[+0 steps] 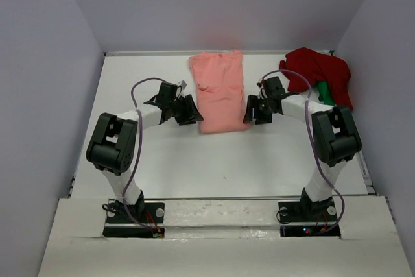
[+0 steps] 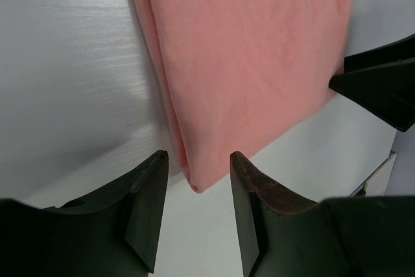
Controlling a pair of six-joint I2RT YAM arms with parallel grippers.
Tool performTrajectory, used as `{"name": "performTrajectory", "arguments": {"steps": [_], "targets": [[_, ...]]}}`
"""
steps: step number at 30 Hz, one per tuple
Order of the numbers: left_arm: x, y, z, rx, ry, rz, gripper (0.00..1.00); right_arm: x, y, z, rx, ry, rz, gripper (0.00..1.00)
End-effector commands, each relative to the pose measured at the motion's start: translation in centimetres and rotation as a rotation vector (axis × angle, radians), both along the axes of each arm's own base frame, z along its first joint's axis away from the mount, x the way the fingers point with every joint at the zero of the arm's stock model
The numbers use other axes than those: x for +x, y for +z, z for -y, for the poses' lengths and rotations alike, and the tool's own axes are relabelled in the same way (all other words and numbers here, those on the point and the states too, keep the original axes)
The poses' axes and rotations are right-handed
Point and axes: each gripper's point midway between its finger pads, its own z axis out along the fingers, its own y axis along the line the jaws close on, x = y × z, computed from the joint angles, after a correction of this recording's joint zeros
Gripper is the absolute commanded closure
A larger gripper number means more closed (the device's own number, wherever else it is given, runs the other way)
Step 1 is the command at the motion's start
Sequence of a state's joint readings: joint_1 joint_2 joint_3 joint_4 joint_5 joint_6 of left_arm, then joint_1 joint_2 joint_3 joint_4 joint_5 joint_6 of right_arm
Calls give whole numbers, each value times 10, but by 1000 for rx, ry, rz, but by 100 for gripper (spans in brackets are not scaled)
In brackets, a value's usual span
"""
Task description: Fold and stack the t-shirts
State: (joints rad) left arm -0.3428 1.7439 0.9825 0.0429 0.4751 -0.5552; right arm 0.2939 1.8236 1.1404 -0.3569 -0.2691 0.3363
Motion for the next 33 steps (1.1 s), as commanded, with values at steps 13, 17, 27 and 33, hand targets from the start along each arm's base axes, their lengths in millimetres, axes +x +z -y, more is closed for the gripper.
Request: {"name": "performTrajectory", "arguments": {"steps": [13, 17, 27, 33], "targets": [[25, 10, 7, -17, 8, 32, 47, 47, 25, -3, 0, 2, 114, 35], [36, 16, 9, -10, 10, 38, 47, 57, 26, -3, 7, 4, 113, 35], [59, 17, -5, 22, 41, 38, 47, 79, 19, -7, 30, 12, 89, 35], [61, 9, -15, 65, 77, 25, 47, 76, 8, -9, 41, 11, 59, 35]]}}
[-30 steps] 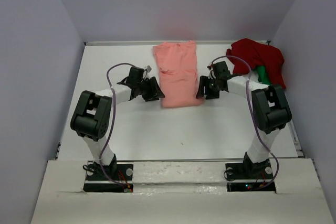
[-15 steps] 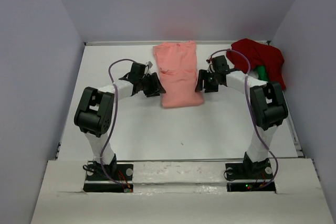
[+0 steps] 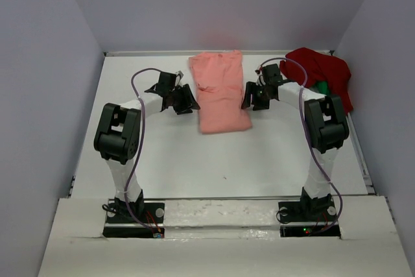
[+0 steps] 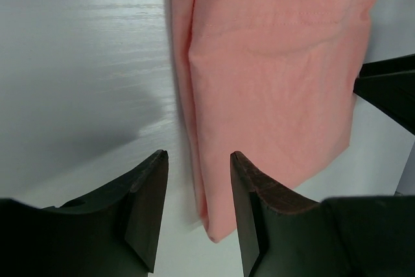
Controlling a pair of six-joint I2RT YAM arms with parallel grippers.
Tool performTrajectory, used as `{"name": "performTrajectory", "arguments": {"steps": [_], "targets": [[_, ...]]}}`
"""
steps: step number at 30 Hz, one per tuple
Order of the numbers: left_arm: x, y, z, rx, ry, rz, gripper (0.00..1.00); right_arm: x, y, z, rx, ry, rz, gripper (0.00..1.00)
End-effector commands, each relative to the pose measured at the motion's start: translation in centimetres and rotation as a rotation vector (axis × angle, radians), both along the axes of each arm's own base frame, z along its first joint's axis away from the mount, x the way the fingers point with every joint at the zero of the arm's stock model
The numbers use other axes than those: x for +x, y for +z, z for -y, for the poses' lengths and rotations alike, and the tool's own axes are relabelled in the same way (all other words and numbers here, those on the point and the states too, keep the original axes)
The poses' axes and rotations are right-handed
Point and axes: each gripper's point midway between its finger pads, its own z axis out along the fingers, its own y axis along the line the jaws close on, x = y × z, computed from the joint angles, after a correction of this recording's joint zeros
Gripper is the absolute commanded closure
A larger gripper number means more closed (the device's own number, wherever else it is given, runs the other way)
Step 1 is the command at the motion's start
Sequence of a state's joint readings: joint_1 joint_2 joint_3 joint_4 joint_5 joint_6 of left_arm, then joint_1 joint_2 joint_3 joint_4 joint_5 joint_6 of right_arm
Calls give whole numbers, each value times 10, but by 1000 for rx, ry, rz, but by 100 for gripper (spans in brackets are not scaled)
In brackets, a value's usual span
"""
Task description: Fold and stack the t-shirts
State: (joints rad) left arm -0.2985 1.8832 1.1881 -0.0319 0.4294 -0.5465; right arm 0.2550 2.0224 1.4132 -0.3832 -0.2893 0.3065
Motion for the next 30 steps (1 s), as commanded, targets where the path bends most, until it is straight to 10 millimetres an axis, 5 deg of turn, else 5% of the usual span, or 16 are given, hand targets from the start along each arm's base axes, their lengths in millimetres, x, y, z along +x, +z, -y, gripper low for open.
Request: {"name": "performTrajectory", "arguments": {"steps": [1, 14, 18, 25, 30], "targets": [[6, 7, -6, 27, 10, 14, 47, 5, 2, -5, 29, 16, -1, 35], [-11, -3, 1, -13, 3, -14, 48, -14, 1, 5, 11, -18, 9, 35], [-25, -3, -8, 43, 40, 3, 48, -27, 16, 11, 7, -37, 44, 35], [-51, 2, -25, 84, 71, 26, 48, -54, 14, 18, 25, -70, 55, 35], [-51, 4, -32, 108, 101, 41, 48, -64, 3, 22, 10, -68, 36, 36]]}}
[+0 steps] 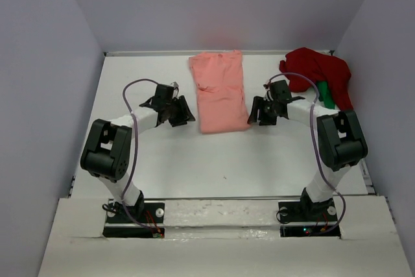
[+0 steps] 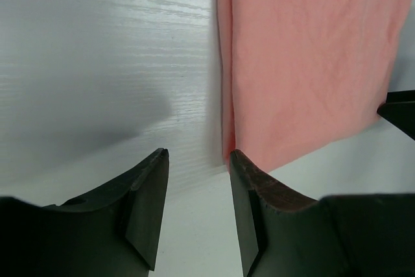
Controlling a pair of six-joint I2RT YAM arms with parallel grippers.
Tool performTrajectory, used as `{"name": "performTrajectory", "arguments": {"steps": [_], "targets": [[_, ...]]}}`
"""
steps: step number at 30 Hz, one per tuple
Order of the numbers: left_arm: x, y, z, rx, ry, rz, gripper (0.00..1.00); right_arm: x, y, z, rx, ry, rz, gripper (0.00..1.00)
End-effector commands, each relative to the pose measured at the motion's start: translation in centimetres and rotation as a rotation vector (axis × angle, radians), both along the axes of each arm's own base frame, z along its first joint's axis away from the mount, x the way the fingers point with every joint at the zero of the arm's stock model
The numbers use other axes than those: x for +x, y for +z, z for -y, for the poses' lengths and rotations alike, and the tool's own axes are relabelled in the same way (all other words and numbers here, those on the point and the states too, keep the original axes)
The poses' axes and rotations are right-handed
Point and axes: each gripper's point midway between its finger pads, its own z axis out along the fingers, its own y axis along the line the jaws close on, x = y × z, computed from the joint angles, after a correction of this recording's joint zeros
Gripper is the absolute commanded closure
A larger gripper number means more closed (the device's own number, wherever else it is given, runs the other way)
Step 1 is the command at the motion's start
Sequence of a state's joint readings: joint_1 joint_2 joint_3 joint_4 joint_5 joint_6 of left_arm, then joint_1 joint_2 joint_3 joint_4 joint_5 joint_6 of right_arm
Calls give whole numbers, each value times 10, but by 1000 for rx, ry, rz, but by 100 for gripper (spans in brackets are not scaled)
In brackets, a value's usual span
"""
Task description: Fold and stack the t-shirts
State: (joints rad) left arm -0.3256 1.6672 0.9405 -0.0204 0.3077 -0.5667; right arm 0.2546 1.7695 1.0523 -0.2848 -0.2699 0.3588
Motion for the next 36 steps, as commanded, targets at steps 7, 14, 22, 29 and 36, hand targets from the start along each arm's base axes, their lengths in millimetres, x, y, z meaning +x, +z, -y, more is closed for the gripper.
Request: {"name": "performTrajectory", "arguments": {"steps": [7, 14, 22, 29, 36], "targets": [[21, 68, 12, 15, -13, 207, 65, 25, 67, 11, -37, -50, 174, 54], [30, 101, 23, 161, 4, 285, 100, 63, 131, 15, -151, -69, 294, 100], [29, 99, 20, 199, 32, 285, 100, 111, 101, -52, -45, 90, 179, 100], [37, 106, 4, 278, 87, 285, 100, 124, 68, -84, -55, 151, 126, 100], [55, 115, -5, 284, 123, 287, 100, 126, 63, -91, -63, 175, 117, 100]]}}
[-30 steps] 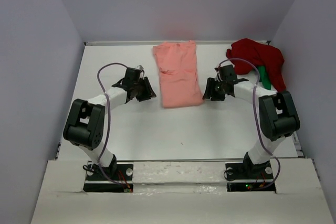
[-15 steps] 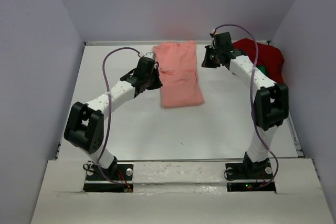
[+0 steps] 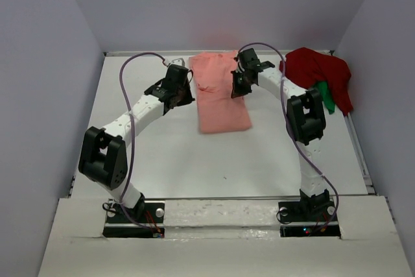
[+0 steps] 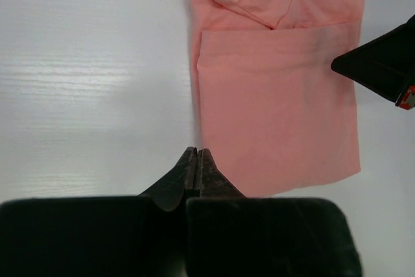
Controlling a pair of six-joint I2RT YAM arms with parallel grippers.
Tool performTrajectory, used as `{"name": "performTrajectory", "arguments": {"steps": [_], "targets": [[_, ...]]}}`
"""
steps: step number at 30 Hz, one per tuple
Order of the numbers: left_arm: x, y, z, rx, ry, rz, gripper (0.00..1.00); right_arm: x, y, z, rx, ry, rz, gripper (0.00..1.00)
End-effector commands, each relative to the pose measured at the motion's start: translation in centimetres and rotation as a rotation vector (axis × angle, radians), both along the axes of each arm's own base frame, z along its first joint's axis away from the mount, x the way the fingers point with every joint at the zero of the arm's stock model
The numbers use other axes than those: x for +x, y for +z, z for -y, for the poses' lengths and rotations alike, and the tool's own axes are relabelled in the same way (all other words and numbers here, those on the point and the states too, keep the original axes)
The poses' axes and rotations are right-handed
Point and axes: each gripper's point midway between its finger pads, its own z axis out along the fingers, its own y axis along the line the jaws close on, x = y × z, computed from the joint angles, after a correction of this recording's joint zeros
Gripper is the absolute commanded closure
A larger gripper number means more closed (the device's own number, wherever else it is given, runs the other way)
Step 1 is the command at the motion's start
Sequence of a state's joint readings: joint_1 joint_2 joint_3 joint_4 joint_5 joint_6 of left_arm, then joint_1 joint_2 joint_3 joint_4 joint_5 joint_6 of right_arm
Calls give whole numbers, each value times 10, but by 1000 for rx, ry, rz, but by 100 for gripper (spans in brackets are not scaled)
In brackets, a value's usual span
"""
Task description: Fold and stack the t-shirts
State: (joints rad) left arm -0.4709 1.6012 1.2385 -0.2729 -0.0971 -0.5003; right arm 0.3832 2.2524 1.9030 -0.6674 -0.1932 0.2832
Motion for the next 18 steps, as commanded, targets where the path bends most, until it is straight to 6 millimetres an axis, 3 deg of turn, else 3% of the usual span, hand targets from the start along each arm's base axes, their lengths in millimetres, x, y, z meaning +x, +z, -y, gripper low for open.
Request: {"name": "performTrajectory", "arguments": {"steps": [1, 13, 18], "targets": [[18, 19, -8, 12, 30, 45, 100, 15, 33, -9, 40, 25, 73, 100], [25, 31, -11, -7, 29, 63, 100, -10, -19, -32, -13, 82, -10, 100], [24, 36, -15, -10, 32, 74, 100, -20, -44, -32, -31, 84, -49, 100]]}}
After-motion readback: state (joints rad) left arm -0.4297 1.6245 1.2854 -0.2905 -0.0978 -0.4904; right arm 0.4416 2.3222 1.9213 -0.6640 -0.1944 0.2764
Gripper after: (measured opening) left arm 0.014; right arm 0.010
